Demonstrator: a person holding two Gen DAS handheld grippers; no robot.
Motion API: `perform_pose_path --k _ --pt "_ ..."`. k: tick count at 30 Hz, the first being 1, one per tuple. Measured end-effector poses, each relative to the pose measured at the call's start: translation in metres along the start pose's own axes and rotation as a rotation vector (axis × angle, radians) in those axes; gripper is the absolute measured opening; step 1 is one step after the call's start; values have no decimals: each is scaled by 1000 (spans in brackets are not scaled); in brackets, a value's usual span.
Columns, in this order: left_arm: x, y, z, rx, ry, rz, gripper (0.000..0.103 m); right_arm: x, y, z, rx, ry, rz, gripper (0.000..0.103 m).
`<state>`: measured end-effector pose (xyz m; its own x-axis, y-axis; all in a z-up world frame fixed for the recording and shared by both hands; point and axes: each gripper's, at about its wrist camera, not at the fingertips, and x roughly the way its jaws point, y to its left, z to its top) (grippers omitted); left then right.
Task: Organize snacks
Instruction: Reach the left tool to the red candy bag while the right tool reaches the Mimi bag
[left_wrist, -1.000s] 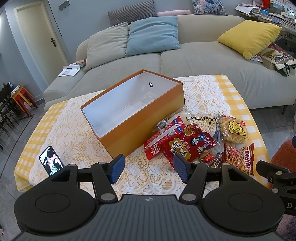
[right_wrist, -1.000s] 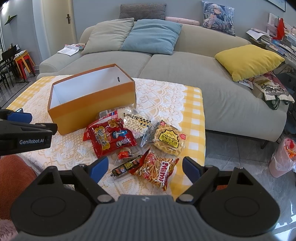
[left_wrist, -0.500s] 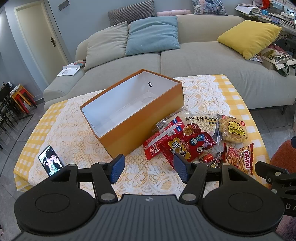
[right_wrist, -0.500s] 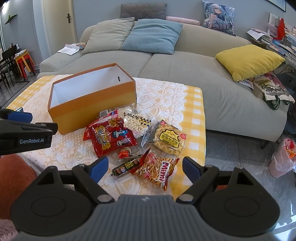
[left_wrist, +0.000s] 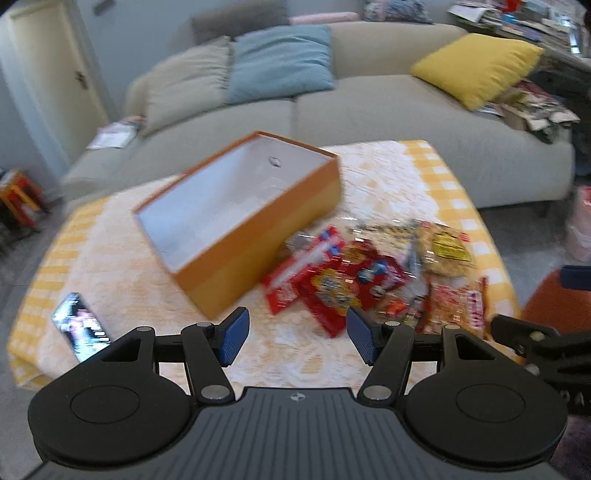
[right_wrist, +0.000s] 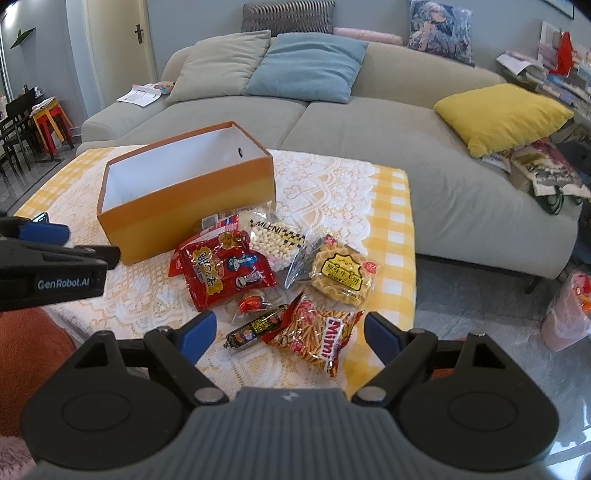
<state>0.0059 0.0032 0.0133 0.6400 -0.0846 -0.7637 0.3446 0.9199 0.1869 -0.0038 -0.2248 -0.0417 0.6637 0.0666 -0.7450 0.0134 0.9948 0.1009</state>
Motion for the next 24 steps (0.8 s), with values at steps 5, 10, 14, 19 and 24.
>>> perform_pose_path --k 5,10,14,19,24 --pt "25 2 4 24 0 -187 72 26 -18 4 29 48 72 66" --pt "59 4 0 78 8 -197 72 61 -23 7 -4 94 78 64" --pt "81 7 -1 118 26 -197 72 88 -23 12 -15 149 99 58" --pt "95 15 4 132 48 -192 72 116 -15 20 -41 196 127 46" --pt "103 14 12 231 4 -176 72 132 -6 29 -72 193 119 42"
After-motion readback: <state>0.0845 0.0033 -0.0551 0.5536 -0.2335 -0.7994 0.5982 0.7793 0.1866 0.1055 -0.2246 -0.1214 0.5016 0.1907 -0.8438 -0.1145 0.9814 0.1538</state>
